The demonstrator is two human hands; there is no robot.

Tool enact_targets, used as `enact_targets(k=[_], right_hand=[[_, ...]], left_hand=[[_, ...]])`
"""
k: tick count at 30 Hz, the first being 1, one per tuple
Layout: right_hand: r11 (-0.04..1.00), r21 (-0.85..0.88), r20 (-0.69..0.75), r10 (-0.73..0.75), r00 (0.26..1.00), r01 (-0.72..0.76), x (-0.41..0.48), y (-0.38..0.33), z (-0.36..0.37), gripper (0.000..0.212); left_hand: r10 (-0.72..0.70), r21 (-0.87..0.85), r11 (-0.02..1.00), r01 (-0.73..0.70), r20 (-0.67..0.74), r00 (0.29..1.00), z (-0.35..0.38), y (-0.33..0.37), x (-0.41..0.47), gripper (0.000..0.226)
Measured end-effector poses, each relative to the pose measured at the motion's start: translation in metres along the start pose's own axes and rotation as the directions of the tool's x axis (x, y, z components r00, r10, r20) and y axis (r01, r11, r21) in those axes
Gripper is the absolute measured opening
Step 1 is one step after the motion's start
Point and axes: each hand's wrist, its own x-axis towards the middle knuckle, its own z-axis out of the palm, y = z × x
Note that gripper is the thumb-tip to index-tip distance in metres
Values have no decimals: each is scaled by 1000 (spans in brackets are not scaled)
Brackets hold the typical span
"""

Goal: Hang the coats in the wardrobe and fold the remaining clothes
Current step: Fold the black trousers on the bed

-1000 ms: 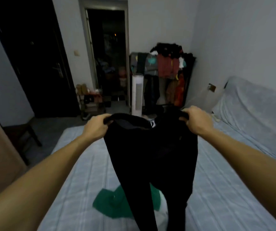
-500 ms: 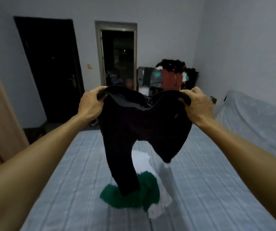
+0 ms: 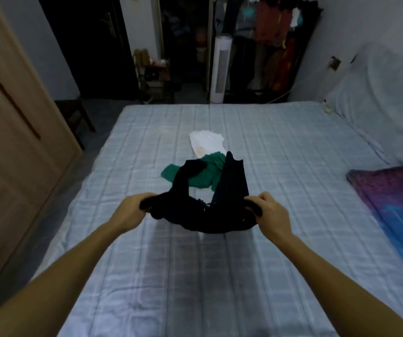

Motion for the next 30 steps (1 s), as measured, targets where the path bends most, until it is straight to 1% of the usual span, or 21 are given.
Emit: enact_targets(k=[3,6,7,11,14,16,18,20,23,25,27,28,29,30], right_hand=[[999,-9,77,39,996,-38,-75,-9,19,36],[995,-26,132,98,986,-95,-149,-20,36,38],[994,-33,152,104,983,-100,-174,-23,43,41],[990,-36,249,141,958,-136,-278,-26,69,45],[980,-14,293,194,936,-199,-337,-20,90,52],[970,-20,310,238,920,-244,-365,-18,101,51],[969,-60,328,248,912,-241,-389,-19,112,49],[967,-87,334,253,908,-238,-409,-17,127,52],[953,-112,316,304,899,-283,-422,-16,145,46],[938,-122,274,347,897,-326,-422,-18,151,50],[922,-76,193,388,901,-381,-413,-25,156,52],[921,-3,146,385,911,-389,-404,-34,159,50],[906,109,116,397,911,-409,-392,-49,163,46],[845,272,131,441,888,-460,-378,-70,167,40]], left_hand=[[-15,1,1000,15,117,993,38,-38,-65,51],[-14,39,999,5,216,976,70,-68,-122,34],[-11,65,998,-5,234,972,81,-78,-141,36],[11,163,984,-70,339,941,126,-110,-213,59],[22,210,970,-118,412,911,158,-130,-250,64],[72,202,964,-174,431,900,179,-139,-272,65],[116,206,950,-234,461,880,200,-152,-292,68],[141,263,920,-290,470,872,219,-167,-306,70],[132,324,891,-317,485,865,239,-181,-317,68],[113,361,877,-316,484,868,246,-187,-318,65],[90,377,874,-306,495,864,247,-188,-316,65],[96,377,872,-312,494,864,247,-188,-316,65],[108,375,868,-324,496,862,246,-186,-315,65],[121,370,867,-335,495,860,244,-185,-317,64]])
